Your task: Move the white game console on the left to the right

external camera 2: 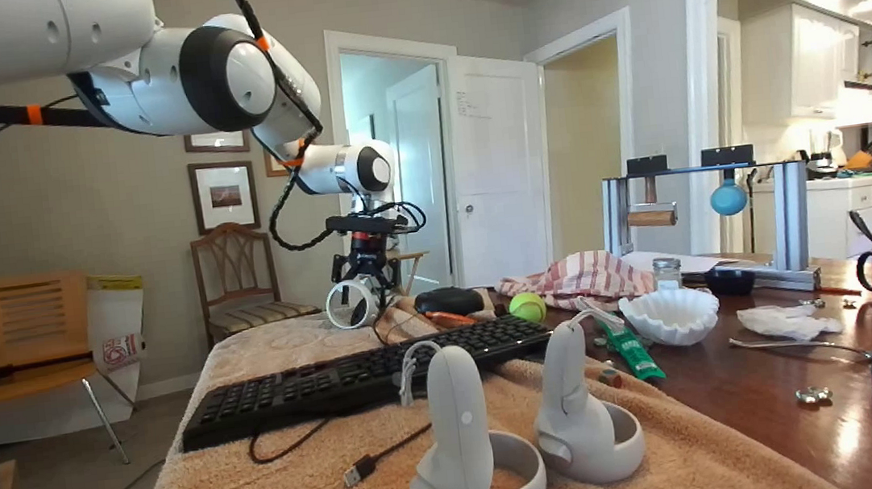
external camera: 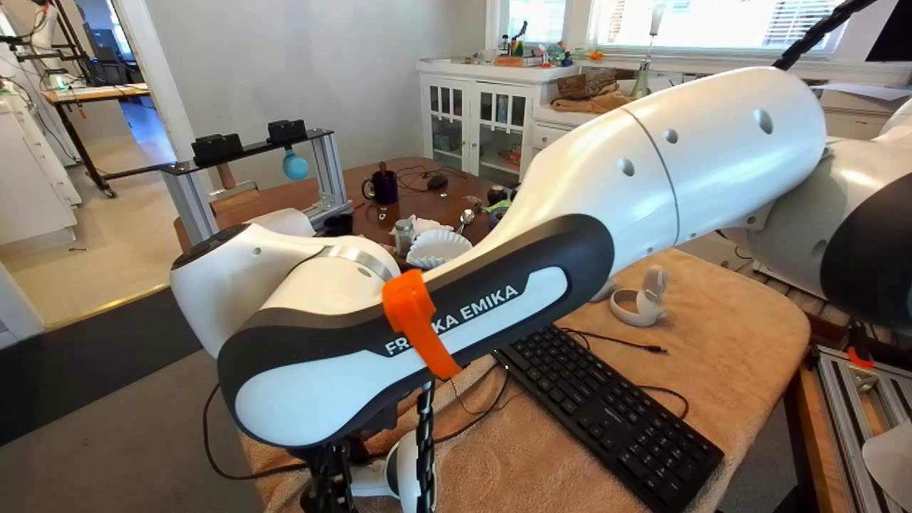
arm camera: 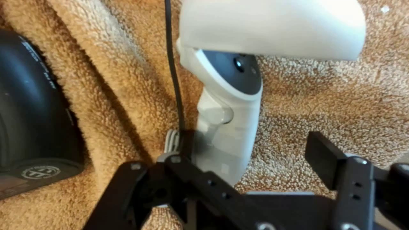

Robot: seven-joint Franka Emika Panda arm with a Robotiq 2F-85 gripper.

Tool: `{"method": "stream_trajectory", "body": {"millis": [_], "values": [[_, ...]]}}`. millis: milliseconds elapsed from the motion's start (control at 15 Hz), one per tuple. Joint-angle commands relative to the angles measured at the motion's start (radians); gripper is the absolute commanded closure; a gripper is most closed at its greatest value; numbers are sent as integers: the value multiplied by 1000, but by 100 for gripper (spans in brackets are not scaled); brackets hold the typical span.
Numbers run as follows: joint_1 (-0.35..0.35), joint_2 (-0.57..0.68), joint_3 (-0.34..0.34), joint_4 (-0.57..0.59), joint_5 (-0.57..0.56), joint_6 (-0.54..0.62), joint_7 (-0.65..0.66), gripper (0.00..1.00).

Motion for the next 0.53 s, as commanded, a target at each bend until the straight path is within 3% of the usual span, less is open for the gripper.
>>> {"method": "stream_trajectory", "body": {"millis": [0,467], "values": [[-1,30,-6,23,0,-9,9,12],[7,34,-39,27,-17,-3,15,12]]}}
